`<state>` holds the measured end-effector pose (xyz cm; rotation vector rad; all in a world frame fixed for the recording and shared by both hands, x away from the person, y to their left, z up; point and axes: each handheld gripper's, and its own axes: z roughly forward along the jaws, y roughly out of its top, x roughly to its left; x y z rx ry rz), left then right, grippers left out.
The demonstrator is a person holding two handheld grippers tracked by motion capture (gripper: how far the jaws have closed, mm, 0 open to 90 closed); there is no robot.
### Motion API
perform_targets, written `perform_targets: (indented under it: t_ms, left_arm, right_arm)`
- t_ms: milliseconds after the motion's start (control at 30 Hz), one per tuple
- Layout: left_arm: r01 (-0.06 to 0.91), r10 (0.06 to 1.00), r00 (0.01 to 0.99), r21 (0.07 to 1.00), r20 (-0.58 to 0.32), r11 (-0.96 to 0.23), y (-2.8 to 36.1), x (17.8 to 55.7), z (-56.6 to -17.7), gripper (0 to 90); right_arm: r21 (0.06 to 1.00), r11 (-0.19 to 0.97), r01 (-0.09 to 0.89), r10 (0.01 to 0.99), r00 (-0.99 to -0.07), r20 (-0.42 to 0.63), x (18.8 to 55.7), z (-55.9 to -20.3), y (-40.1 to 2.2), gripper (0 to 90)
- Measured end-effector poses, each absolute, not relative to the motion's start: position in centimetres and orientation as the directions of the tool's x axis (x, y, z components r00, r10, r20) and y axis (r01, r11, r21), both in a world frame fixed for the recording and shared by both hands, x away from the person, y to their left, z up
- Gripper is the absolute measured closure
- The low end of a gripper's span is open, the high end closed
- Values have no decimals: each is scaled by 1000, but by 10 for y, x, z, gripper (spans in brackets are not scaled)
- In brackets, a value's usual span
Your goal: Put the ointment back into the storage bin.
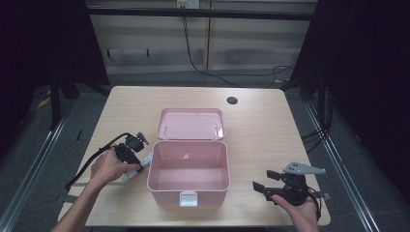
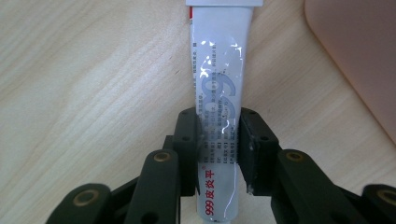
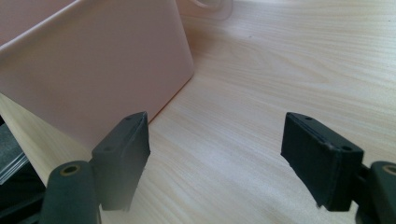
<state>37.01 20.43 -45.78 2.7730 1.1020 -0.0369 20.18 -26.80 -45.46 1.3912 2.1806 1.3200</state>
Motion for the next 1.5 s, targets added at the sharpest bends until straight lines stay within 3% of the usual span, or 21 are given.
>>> perform_targets:
  t_ms: [300,700,800,1033,1500]
  left_arm:
    - [718,704,694,209,-151,-664,215,364,-442,707]
    - [718,704,690,285,-172,-634,230,356,-428,707]
    - [717,700,690,303,-183,-628,236,355,-422,707]
    - [704,699,696,346,-163,-620,239,348,-406,707]
    - [669,648,730,424,-218,-611,252,346,-385,706]
  right_arm:
    - [787,142,600,814,-523,252,201,-454,-268,231]
    - [788,133,601,812,-522,261,201,-454,-267,213]
    - [784,128,607,820,-510,261,202,-455,-267,157]
    - [787,122,604,821,-507,262,202,-454,-268,151]
    - [795,124,594,814,-519,261,201,-453,-266,142]
